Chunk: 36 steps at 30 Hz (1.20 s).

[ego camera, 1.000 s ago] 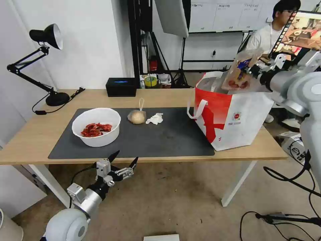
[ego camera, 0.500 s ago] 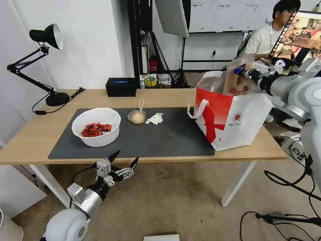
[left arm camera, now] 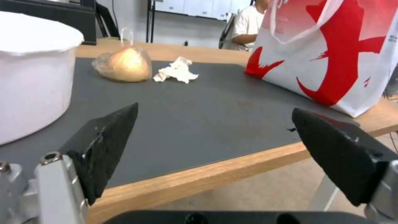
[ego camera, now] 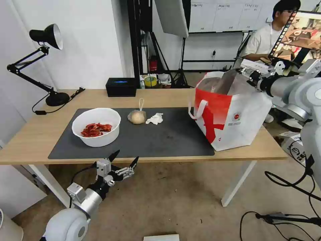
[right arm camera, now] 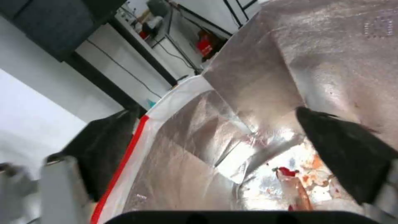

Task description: Pick up the trash from the table and place it into the takeout bag.

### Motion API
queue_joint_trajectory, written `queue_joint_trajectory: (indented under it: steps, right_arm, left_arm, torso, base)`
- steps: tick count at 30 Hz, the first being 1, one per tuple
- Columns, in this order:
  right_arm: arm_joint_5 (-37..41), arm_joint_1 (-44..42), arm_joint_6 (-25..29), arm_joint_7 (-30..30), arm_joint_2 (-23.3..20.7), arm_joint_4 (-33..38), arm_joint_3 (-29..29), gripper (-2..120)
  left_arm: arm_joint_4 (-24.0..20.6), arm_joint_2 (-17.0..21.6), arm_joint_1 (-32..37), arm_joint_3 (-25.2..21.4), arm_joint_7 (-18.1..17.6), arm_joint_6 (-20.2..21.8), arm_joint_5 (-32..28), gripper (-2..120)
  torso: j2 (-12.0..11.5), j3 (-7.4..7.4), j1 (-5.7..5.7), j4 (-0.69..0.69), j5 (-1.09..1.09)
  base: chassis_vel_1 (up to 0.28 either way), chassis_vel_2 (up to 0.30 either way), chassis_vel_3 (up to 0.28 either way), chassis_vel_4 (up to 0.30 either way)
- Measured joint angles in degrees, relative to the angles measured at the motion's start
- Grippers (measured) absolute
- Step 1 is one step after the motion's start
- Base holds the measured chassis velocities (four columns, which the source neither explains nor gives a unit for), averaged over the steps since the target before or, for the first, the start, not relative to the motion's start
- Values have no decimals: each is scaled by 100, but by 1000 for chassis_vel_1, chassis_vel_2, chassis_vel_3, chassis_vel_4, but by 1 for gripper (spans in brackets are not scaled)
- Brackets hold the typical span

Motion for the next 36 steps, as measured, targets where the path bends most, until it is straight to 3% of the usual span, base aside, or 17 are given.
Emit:
queue_joint_trajectory:
  steps: [3, 17, 25, 29, 32, 36]
  right_arm:
    - [50, -59, 0, -2, 1, 107, 7, 100]
    - [291, -425, 10, -253, -197, 787, 263, 100]
    - [461, -1390, 67, -638, -500, 1707, 619, 100]
    - [-11, -2132, 111, -1126, -617, 2239, 712, 100]
    - [-1006, -2907, 360, -1804, -676, 2625, 718, 100]
    - [-1418, -3166, 403, -2051, -682, 2720, 690, 100]
  left_arm:
    - [-17, -7, 17, -25, -4, 0, 1, 100]
    - [-63, -23, 86, -130, -3, -33, 23, 100]
    - [-87, -31, 170, -265, 23, -103, 12, 100]
    - [-91, -41, 196, -312, 31, -143, 10, 100]
    - [-34, -103, 222, -325, 42, -202, 50, 100]
    - [19, -151, 242, -340, 51, -249, 101, 100]
  torso:
    - [0, 0, 0, 0, 0]
    - [0, 0, 0, 0, -1]
    - [0, -1, 0, 0, 0]
    - [0, -1, -1, 0, 0]
    - [0, -1, -1, -1, 0]
    - [0, -1, -1, -1, 0]
  base:
    - [0, 0, 0, 0]
    - [0, 0, 0, 0]
    - [0, 0, 0, 0]
    - [0, 0, 0, 0]
    - [0, 0, 0, 0]
    - [0, 0, 0, 0]
